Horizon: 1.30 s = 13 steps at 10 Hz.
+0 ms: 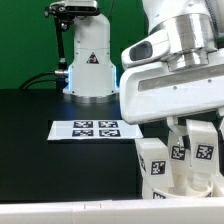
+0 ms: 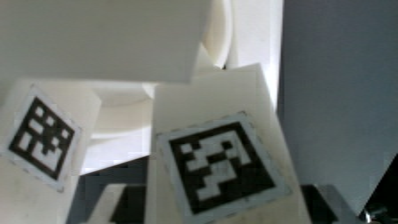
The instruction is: Assemble stool
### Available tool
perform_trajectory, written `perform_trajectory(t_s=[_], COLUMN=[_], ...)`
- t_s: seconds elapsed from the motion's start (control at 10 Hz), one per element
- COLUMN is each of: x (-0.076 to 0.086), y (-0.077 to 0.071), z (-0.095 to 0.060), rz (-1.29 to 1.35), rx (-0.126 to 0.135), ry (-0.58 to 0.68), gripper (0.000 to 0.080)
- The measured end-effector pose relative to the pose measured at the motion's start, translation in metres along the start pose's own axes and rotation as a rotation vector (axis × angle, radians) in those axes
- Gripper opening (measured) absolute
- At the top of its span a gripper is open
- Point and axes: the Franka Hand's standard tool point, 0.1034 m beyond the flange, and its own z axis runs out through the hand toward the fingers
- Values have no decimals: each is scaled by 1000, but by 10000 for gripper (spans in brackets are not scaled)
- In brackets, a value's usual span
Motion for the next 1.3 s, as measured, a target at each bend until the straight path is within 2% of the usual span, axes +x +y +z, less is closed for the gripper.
perform_trajectory(t_s=[1.3], x=[13], y=[27], z=[-1], rz=[33], rx=[-26], ry=[24], gripper=[320])
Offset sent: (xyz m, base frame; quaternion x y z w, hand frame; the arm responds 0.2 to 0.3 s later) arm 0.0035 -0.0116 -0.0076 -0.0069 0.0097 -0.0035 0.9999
